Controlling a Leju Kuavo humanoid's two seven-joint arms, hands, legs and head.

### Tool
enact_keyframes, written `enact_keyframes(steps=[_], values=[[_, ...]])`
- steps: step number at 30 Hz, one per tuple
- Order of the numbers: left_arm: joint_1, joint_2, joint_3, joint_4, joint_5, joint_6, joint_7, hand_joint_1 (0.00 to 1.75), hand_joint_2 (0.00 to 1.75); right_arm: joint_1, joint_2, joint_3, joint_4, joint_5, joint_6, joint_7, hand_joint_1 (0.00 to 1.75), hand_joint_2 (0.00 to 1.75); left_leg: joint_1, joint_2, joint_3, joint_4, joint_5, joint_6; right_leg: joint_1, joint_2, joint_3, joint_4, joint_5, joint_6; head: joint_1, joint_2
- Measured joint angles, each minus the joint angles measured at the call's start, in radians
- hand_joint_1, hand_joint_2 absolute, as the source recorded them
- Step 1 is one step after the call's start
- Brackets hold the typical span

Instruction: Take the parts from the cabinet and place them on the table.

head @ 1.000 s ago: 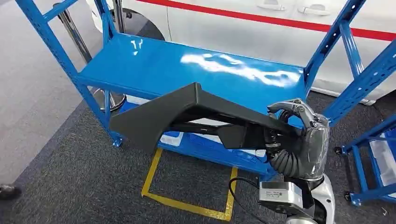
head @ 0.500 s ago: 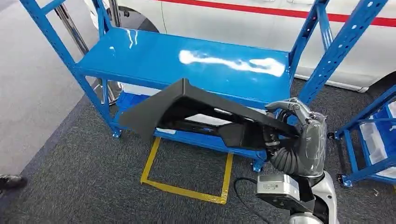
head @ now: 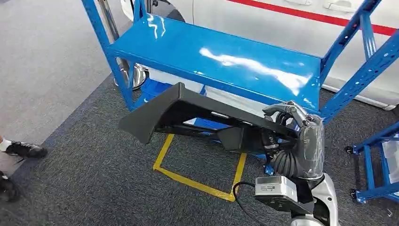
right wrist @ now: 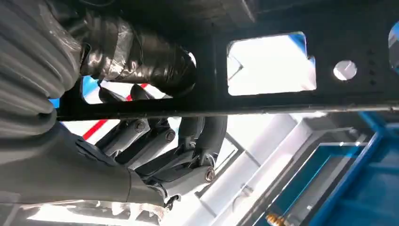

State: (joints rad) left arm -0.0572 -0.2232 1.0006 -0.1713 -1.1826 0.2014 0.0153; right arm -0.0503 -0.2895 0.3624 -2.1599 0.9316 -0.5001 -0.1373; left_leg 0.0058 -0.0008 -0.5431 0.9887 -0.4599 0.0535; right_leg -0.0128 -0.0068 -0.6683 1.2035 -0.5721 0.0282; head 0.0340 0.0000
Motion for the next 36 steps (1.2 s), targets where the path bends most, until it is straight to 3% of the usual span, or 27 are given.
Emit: enact_keyframes(steps=[1,2,3,5,6,7,8,11,12,13,14,16,17,18,19,21,22,24,26,27,28,29,31,32,33,34,36], values=[[0.000,0.000,0.000,0.000,-0.002,0.000,-0.001,0.00,1.75,0.001,0.000,0.000,0.002,0.000,0.000,0.000,1.75,1.75,-0.003,-0.011,-0.005,0.001,0.002,0.003,0.000,0.002,-0.035,0.078,-0.030,0.001,0.000,0.000],[0.001,0.000,0.000,0.000,-0.002,0.000,-0.001,0.00,1.75,0.002,0.000,0.000,0.003,0.001,0.001,0.000,1.75,1.75,-0.005,-0.023,-0.007,0.003,0.003,0.003,0.000,0.002,-0.052,0.118,-0.034,0.000,0.000,0.000],[0.004,0.000,0.000,0.000,-0.002,0.000,-0.004,0.00,1.75,0.003,0.000,0.000,0.004,0.002,0.002,0.000,1.75,1.75,-0.007,-0.034,-0.007,0.005,0.003,0.003,0.001,0.004,-0.043,0.104,-0.012,-0.003,0.000,0.000],[0.003,0.000,0.000,0.000,-0.002,-0.001,-0.007,0.00,1.75,0.002,0.000,0.000,0.005,0.005,0.004,0.001,1.75,1.75,-0.012,-0.063,-0.003,0.008,0.002,0.003,0.005,0.015,0.031,-0.040,0.079,-0.018,0.000,0.000],[0.002,0.000,0.000,0.000,-0.002,-0.001,-0.009,0.00,1.75,0.002,0.000,0.000,0.005,0.005,0.004,0.001,1.75,1.75,-0.014,-0.075,-0.001,0.008,0.002,0.003,0.007,0.040,0.075,-0.132,0.125,-0.030,0.000,0.000],[0.002,-0.008,0.000,0.002,-0.002,-0.002,-0.010,0.00,1.75,0.003,0.000,0.000,0.005,0.005,0.004,0.000,1.75,1.75,-0.011,-0.080,-0.008,0.008,0.003,0.001,0.003,0.090,0.093,-0.167,0.115,-0.048,-0.004,0.000],[-0.003,-0.006,0.000,0.002,-0.002,-0.002,-0.010,0.00,1.75,0.005,0.001,0.000,0.005,0.006,0.004,0.002,1.75,1.75,-0.007,-0.095,-0.015,0.013,0.007,-0.006,0.007,0.087,0.088,-0.180,0.130,-0.045,-0.005,0.000],[0.003,-0.002,0.000,0.002,0.008,-0.027,-0.037,0.00,1.75,-0.006,0.014,0.008,0.005,0.054,0.017,0.000,1.75,1.75,0.004,-0.129,-0.020,0.003,0.015,-0.025,0.016,0.058,0.098,-0.190,0.131,-0.050,-0.002,0.000],[0.006,0.015,0.000,0.002,0.013,-0.043,-0.052,0.00,1.75,-0.014,0.034,0.024,0.008,0.097,0.022,0.004,1.75,1.75,-0.002,-0.119,-0.022,0.009,0.004,-0.028,-0.003,0.037,0.125,-0.241,0.128,-0.056,0.000,0.000],[0.007,0.017,0.000,0.002,0.014,-0.056,-0.060,0.00,1.75,-0.020,0.059,0.045,0.014,0.137,0.023,0.013,1.75,1.75,-0.005,-0.069,-0.037,0.035,-0.015,-0.034,-0.001,0.023,0.131,-0.249,0.131,-0.056,-0.002,0.000],[0.006,0.022,0.000,0.002,0.016,-0.064,-0.064,0.00,1.75,-0.021,0.079,0.062,0.017,0.164,0.021,0.019,1.75,1.75,-0.002,-0.038,-0.069,0.096,-0.048,-0.041,0.000,0.012,0.133,-0.254,0.133,-0.058,-0.001,0.000],[0.004,0.037,0.000,0.002,0.019,-0.068,-0.069,0.00,1.75,-0.023,0.106,0.088,0.027,0.174,0.021,0.023,1.75,1.75,0.007,-0.015,-0.148,0.244,-0.105,-0.057,0.001,-0.019,0.133,-0.251,0.128,-0.056,-0.002,0.000],[0.004,0.041,0.000,0.002,0.019,-0.065,-0.058,0.00,1.75,-0.026,0.113,0.096,0.032,0.174,0.020,0.024,1.75,1.75,0.012,-0.011,-0.174,0.289,-0.111,-0.063,0.000,-0.033,0.132,-0.245,0.124,-0.055,-0.002,0.000],[0.004,0.042,0.000,0.002,0.016,-0.056,-0.039,0.00,1.75,-0.034,0.118,0.107,0.043,0.173,0.017,0.023,1.75,1.75,0.017,-0.007,-0.177,0.289,-0.094,-0.070,-0.002,-0.046,0.132,-0.239,0.118,-0.052,-0.002,0.000],[0.005,0.042,0.000,0.002,0.013,-0.050,-0.027,0.00,1.75,-0.046,0.124,0.121,0.055,0.173,0.011,0.023,1.75,1.75,0.023,-0.001,-0.157,0.244,-0.056,-0.076,-0.005,-0.056,0.132,-0.231,0.112,-0.047,-0.002,0.000],[0.009,0.043,0.000,0.002,0.007,-0.029,-0.010,0.00,1.75,-0.071,0.142,0.153,0.095,0.174,-0.023,0.024,1.75,1.75,0.028,0.032,-0.069,0.070,0.035,-0.084,-0.013,-0.076,0.132,-0.209,0.096,-0.032,-0.002,0.000],[0.005,0.039,0.000,0.002,0.003,-0.024,-0.009,0.00,1.75,-0.080,0.146,0.166,0.111,0.174,-0.037,0.025,1.75,1.75,0.016,0.079,-0.059,0.041,0.012,-0.081,-0.009,-0.083,0.130,-0.200,0.089,-0.022,-0.004,0.000],[0.000,0.037,0.000,0.002,-0.002,-0.014,-0.013,0.00,1.75,-0.089,0.150,0.187,0.133,0.179,-0.057,0.030,1.75,1.75,0.015,0.055,-0.065,0.045,0.022,-0.056,0.001,-0.100,0.128,-0.192,0.083,-0.009,-0.002,0.000],[0.005,0.037,0.000,0.002,-0.010,-0.002,-0.027,0.00,1.75,-0.092,0.150,0.205,0.147,0.182,-0.077,0.039,1.75,1.75,0.013,0.034,-0.070,0.046,0.023,-0.044,-0.002,-0.120,0.134,-0.195,0.083,-0.003,-0.002,0.000],[0.005,0.037,0.000,0.002,-0.013,0.003,-0.033,0.00,1.75,-0.092,0.150,0.211,0.151,0.182,-0.082,0.043,1.75,1.75,0.016,0.022,-0.069,0.040,0.029,-0.034,-0.009,-0.116,0.135,-0.192,0.077,0.006,-0.001,0.000],[0.005,0.035,-0.001,0.002,-0.016,0.007,-0.038,0.00,1.75,-0.092,0.150,0.217,0.156,0.182,-0.082,0.045,1.75,1.75,0.018,0.012,-0.070,0.038,0.032,-0.027,-0.013,-0.057,0.129,-0.171,0.051,0.010,-0.002,0.000],[0.005,0.035,-0.001,0.002,-0.021,0.009,-0.042,0.00,1.75,-0.089,0.150,0.220,0.159,0.182,-0.087,0.046,1.75,1.75,0.017,0.005,-0.073,0.038,0.035,-0.021,-0.013,-0.023,0.108,-0.120,0.011,0.007,-0.001,0.000],[0.003,0.035,-0.005,0.002,-0.024,0.012,-0.062,0.00,1.75,-0.084,0.147,0.224,0.167,0.182,-0.094,0.051,1.75,1.75,0.014,-0.017,-0.080,0.038,0.040,-0.011,-0.008,0.000,0.034,0.040,-0.070,0.004,-0.001,0.000],[0.004,0.036,-0.008,0.002,-0.024,0.016,-0.075,0.00,1.75,-0.082,0.145,0.227,0.172,0.182,-0.095,0.052,1.75,1.75,0.010,-0.031,-0.084,0.038,0.042,-0.008,-0.007,0.002,0.003,0.101,-0.089,0.002,-0.002,0.000],[0.005,0.037,-0.008,0.002,-0.024,0.018,-0.090,0.00,1.75,-0.078,0.143,0.230,0.176,0.182,-0.097,0.052,1.75,1.75,0.007,-0.046,-0.087,0.038,0.044,-0.006,-0.007,0.003,-0.007,0.119,-0.081,-0.002,-0.002,0.000],[0.006,0.038,-0.008,0.002,-0.029,0.018,-0.105,0.00,1.75,-0.075,0.142,0.233,0.180,0.182,-0.100,0.052,1.75,1.75,0.004,-0.062,-0.087,0.038,0.046,-0.007,-0.007,0.005,0.009,0.086,-0.049,-0.008,-0.001,0.000],[0.006,0.038,-0.013,0.002,-0.034,0.016,-0.122,0.00,1.75,-0.071,0.142,0.235,0.182,0.183,-0.103,0.052,1.75,1.75,0.001,-0.093,-0.083,0.039,0.048,-0.010,0.001,0.028,0.087,-0.075,0.047,-0.027,-0.001,0.000]])
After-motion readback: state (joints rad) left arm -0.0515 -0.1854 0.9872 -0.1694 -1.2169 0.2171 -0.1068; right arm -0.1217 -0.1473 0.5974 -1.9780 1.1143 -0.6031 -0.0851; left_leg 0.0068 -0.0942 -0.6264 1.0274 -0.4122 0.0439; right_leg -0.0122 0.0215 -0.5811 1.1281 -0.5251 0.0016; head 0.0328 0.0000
